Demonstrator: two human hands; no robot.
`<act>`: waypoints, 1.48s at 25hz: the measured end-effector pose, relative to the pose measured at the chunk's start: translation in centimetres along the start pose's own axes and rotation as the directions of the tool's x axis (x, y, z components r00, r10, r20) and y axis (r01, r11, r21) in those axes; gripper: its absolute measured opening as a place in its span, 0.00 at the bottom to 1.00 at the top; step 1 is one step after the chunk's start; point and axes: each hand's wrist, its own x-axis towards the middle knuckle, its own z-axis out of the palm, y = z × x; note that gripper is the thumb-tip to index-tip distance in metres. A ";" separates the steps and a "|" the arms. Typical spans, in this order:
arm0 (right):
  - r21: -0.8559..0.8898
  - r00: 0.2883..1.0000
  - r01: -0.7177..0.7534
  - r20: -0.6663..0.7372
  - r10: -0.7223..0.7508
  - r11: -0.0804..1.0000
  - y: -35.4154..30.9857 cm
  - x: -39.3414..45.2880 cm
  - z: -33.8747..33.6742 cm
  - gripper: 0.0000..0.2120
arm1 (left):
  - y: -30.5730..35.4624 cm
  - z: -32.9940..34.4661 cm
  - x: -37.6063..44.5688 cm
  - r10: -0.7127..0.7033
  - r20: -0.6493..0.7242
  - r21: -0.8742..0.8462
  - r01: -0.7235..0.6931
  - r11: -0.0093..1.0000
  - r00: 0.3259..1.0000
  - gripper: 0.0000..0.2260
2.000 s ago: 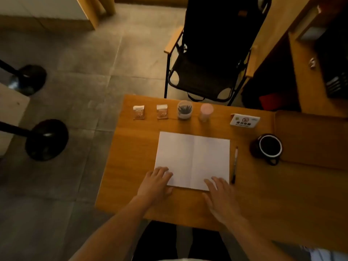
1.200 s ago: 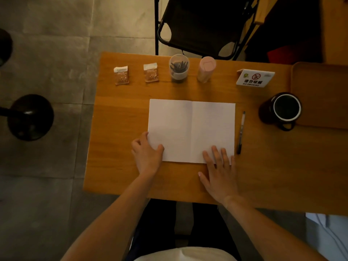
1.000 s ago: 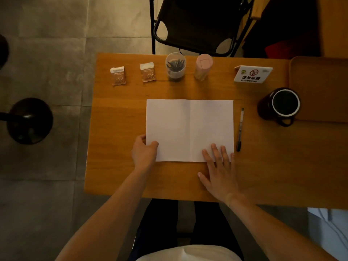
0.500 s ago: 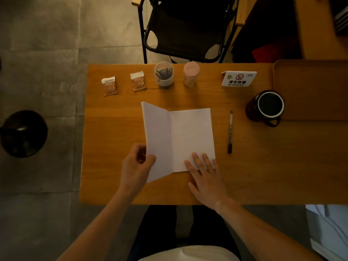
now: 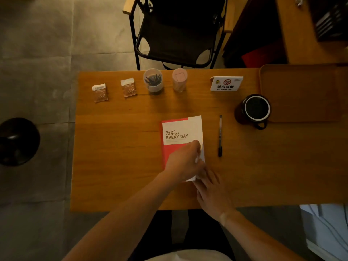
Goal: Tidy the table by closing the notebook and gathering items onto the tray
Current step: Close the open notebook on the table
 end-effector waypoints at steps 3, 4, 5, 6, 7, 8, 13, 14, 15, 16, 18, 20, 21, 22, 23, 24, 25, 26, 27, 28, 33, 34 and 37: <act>-0.016 1.000 -0.007 -0.030 0.006 1.000 0.2 -0.3 0.4 0.27 | 0.7 1.9 1.3 0.041 0.018 0.125 -0.043 0.991 0.999 0.13; -0.011 0.999 -0.008 -0.033 0.008 1.000 0.2 -0.4 0.5 0.28 | 0.8 2.4 1.6 0.042 0.018 0.151 -0.045 0.988 0.999 0.14; -0.004 0.999 -0.009 -0.037 0.009 1.000 0.2 -0.3 0.5 0.29 | 0.8 2.8 1.8 0.040 0.018 0.174 -0.043 0.984 0.999 0.15; 0.001 0.999 -0.008 -0.048 0.008 1.000 0.3 -0.3 0.4 0.30 | 0.8 3.2 1.9 0.039 0.018 0.196 -0.042 0.980 0.999 0.16; 0.004 0.998 -0.005 -0.063 0.005 1.000 0.5 -0.3 0.4 0.31 | 0.8 3.6 2.0 0.039 0.019 0.218 -0.042 0.975 0.999 0.18; 0.009 0.997 0.003 -0.080 -0.002 1.000 0.9 -0.4 0.4 0.31 | 0.7 3.9 2.0 0.039 0.017 0.234 -0.042 0.971 0.999 0.19; 0.106 0.987 -0.037 -0.149 0.053 0.994 4.2 -1.5 -0.2 0.26 | -0.6 4.0 2.2 0.064 0.037 0.230 -0.071 0.971 0.997 0.18; 0.124 0.983 -0.085 -0.152 0.103 0.989 4.9 -1.5 -0.6 0.23 | -1.0 3.7 2.2 0.065 0.064 0.204 -0.077 0.976 0.996 0.18; 0.145 0.976 -0.133 -0.154 0.156 0.980 5.6 -1.3 -1.0 0.19 | -1.6 3.2 2.2 0.064 0.097 0.176 -0.080 0.981 0.993 0.19; 0.180 0.965 -0.183 -0.156 0.212 0.967 6.1 -0.9 -1.6 0.16 | -2.3 2.7 2.0 0.066 0.121 0.166 -0.086 0.982 0.990 0.19; 0.287 0.931 -0.285 -0.145 0.336 0.914 6.8 0.6 -3.0 0.10 | -4.0 1.4 1.7 0.091 0.113 0.231 -0.115 0.966 0.989 0.17; 0.397 0.886 -0.367 -0.128 0.447 0.841 7.2 3.1 -4.2 0.11 | -5.7 -0.3 2.0 0.110 0.064 0.330 -0.125 0.936 0.992 0.14; 0.430 0.863 -0.403 -0.115 0.492 0.808 7.3 4.6 -4.8 0.12 | -6.4 -1.2 2.2 0.101 0.035 0.356 -0.107 0.929 0.994 0.15; 0.446 0.840 -0.442 -0.098 0.534 0.778 7.4 6.1 -5.2 0.16 | -6.9 -2.1 2.6 0.085 0.004 0.374 -0.080 0.924 0.996 0.17; 0.445 0.818 -0.480 -0.084 0.569 0.756 7.5 7.5 -5.7 0.20 | -7.3 -2.9 3.1 0.066 -0.029 0.396 -0.049 0.917 0.997 0.20; 0.428 0.801 -0.513 -0.074 0.594 0.744 7.6 8.7 -6.2 0.24 | -7.6 -3.5 3.6 0.046 -0.063 0.417 -0.015 0.909 0.997 0.23; 0.406 0.792 -0.534 -0.069 0.607 0.742 7.7 9.8 -6.6 0.27 | -7.8 -4.0 4.1 0.022 -0.092 0.432 0.020 0.902 0.996 0.26; 0.398 0.786 -0.544 -0.064 0.615 0.738 7.8 10.6 -6.8 0.27 | -7.9 -4.3 4.6 -0.003 -0.113 0.438 0.053 0.897 0.994 0.29; 0.411 0.778 -0.552 -0.058 0.625 0.725 8.0 11.4 -7.0 0.26 | -8.0 -4.5 5.0 -0.031 -0.127 0.435 0.084 0.896 0.991 0.32; 0.435 0.764 -0.564 -0.047 0.643 0.702 8.1 12.0 -7.2 0.24 | -8.0 -4.6 5.3 -0.058 -0.135 0.427 0.111 0.898 0.989 0.35; 0.523 0.731 -0.582 0.000 0.683 0.623 8.2 12.7 -7.3 0.24 | -8.3 -4.5 5.9 -0.112 -0.148 0.368 0.160 0.916 0.983 0.38; 0.541 0.745 -0.564 0.007 0.667 0.624 8.1 12.7 -7.3 0.26 | -8.3 -4.5 5.8 -0.108 -0.155 0.350 0.157 0.923 0.982 0.37; 0.608 0.774 -0.509 0.013 0.633 0.610 7.0 12.8 -8.2 0.34 | -8.2 -4.4 5.5 -0.112 -0.163 0.305 0.158 0.939 0.980 0.36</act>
